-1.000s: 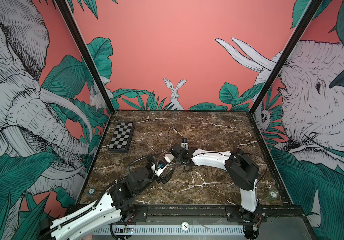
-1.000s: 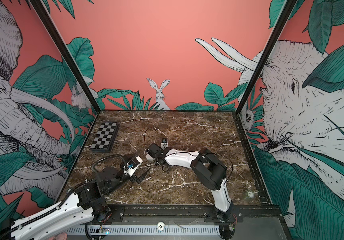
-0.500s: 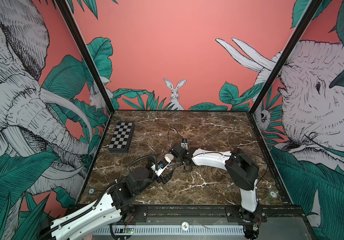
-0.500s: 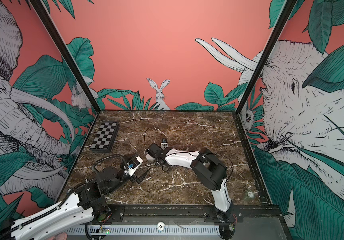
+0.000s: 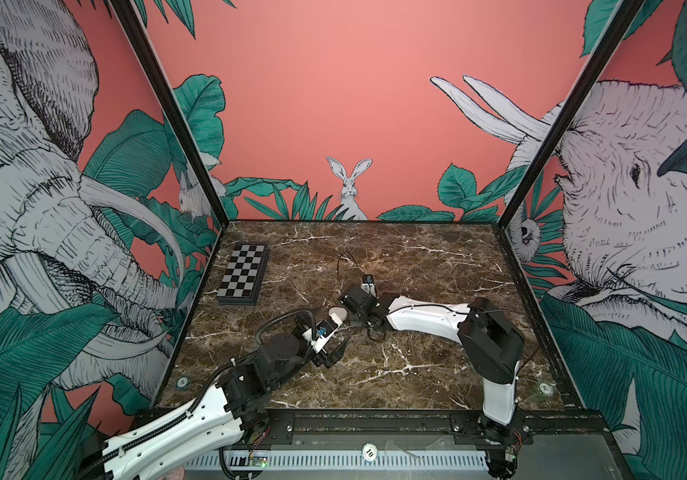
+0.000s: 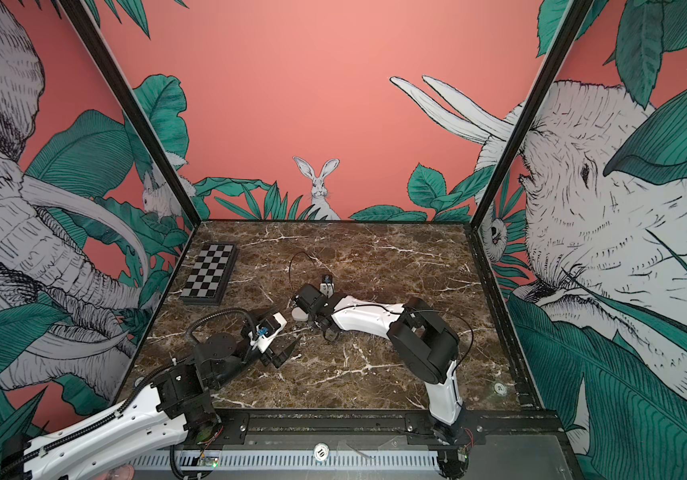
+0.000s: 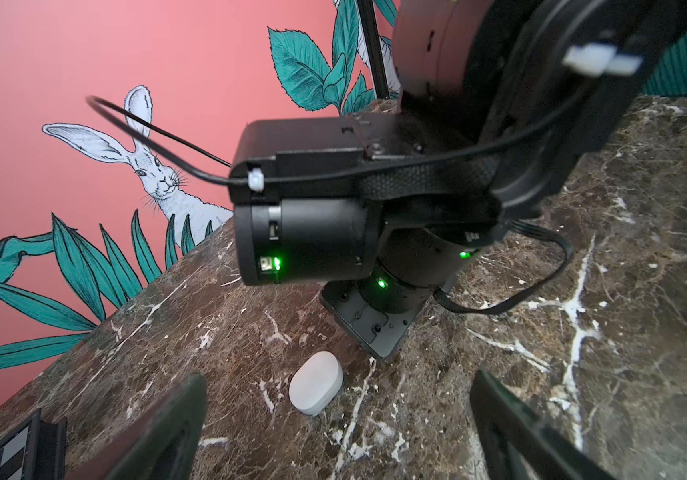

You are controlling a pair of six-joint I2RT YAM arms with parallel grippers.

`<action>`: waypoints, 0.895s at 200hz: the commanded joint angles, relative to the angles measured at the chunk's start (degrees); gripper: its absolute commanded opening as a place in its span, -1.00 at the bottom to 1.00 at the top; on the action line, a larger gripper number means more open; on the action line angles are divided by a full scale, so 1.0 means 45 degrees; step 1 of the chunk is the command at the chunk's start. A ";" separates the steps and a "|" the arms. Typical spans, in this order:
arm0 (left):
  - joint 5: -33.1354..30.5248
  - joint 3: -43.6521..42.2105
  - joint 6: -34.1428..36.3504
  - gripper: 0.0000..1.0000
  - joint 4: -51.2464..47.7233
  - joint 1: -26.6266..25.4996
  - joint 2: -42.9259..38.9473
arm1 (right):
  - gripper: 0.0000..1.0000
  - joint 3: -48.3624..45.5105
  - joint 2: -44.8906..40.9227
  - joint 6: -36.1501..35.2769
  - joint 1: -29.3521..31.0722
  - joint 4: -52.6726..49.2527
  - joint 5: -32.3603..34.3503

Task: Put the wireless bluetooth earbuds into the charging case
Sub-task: 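Open the right gripper and raise it off the seated earbud, then move the right gripper against the raised pink lid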

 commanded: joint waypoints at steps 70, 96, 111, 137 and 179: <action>-0.0496 -0.0162 0.0181 0.98 0.0518 -0.0041 -0.0442 | 0.76 -0.0485 -0.3226 -0.3302 -0.1300 0.0621 -0.2677; -0.0585 -0.0172 0.0208 0.98 0.0526 -0.0041 -0.0521 | 0.81 -0.1091 -0.3396 -0.4160 -0.2490 0.1443 -0.4950; -0.0578 -0.0172 0.0202 0.98 0.0524 -0.0041 -0.0512 | 0.85 -0.0895 -0.3164 -0.4581 -0.2961 0.1246 -0.6005; -0.0499 -0.0162 0.0224 0.98 0.0520 -0.0041 -0.0467 | 0.90 -0.0235 -0.2391 -0.5238 -0.3288 0.0912 -0.7691; -0.0443 -0.0154 0.0258 0.98 0.0448 -0.0040 -0.0482 | 0.92 0.0376 -0.1270 -0.5612 -0.3345 0.0524 -0.7786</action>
